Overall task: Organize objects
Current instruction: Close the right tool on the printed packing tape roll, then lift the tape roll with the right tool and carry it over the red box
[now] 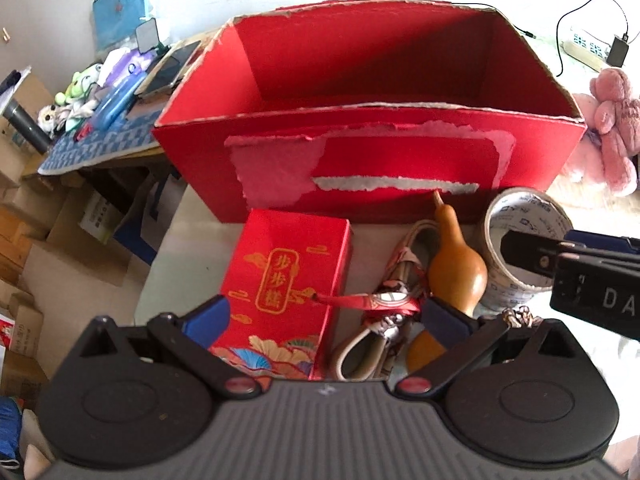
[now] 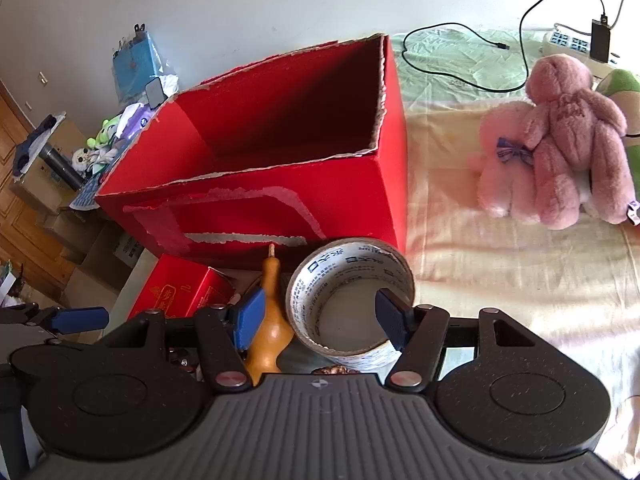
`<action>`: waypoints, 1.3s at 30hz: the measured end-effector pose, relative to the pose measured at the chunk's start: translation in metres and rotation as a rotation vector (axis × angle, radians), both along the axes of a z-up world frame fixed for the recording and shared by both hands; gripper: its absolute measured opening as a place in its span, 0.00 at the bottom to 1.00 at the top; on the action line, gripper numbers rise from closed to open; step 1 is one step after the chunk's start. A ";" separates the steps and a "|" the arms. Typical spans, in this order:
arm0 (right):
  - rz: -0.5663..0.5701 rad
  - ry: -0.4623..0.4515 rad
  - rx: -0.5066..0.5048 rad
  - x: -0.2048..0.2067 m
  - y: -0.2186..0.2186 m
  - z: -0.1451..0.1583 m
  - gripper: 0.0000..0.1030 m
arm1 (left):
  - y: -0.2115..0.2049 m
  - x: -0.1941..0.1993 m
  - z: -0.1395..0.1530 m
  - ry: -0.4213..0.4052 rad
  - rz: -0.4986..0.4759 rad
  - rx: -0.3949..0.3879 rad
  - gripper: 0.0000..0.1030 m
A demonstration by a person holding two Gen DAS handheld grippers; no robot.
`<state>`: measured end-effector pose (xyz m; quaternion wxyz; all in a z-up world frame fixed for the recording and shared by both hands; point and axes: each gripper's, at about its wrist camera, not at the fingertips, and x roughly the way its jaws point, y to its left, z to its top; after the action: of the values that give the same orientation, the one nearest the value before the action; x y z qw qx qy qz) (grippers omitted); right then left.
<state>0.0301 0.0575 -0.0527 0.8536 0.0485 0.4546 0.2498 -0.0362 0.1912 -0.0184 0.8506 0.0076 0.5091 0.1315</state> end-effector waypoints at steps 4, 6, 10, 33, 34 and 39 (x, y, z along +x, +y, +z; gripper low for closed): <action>-0.029 -0.010 -0.001 -0.002 -0.006 0.002 0.63 | 0.000 0.002 0.000 -0.009 -0.011 -0.034 0.99; -0.049 -0.023 -0.005 -0.001 -0.009 0.003 0.63 | -0.001 0.004 0.002 -0.021 -0.021 -0.049 0.99; -0.110 -0.037 -0.001 0.002 -0.020 0.004 0.62 | -0.003 0.009 0.007 -0.052 -0.067 -0.105 0.97; -0.197 0.147 0.030 0.042 -0.033 -0.030 0.17 | -0.019 0.059 -0.009 -0.086 -0.331 -0.368 0.46; -0.199 0.151 0.034 0.043 -0.034 -0.031 0.15 | -0.018 0.062 -0.011 -0.082 -0.335 -0.370 0.43; -0.197 0.154 0.048 0.043 -0.036 -0.029 0.15 | -0.022 0.073 -0.017 -0.058 -0.374 -0.376 0.23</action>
<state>0.0733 0.0220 -0.0820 0.8351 0.1324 0.5059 0.1709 0.0365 0.1687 -0.0359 0.8607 -0.0606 0.4899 -0.1247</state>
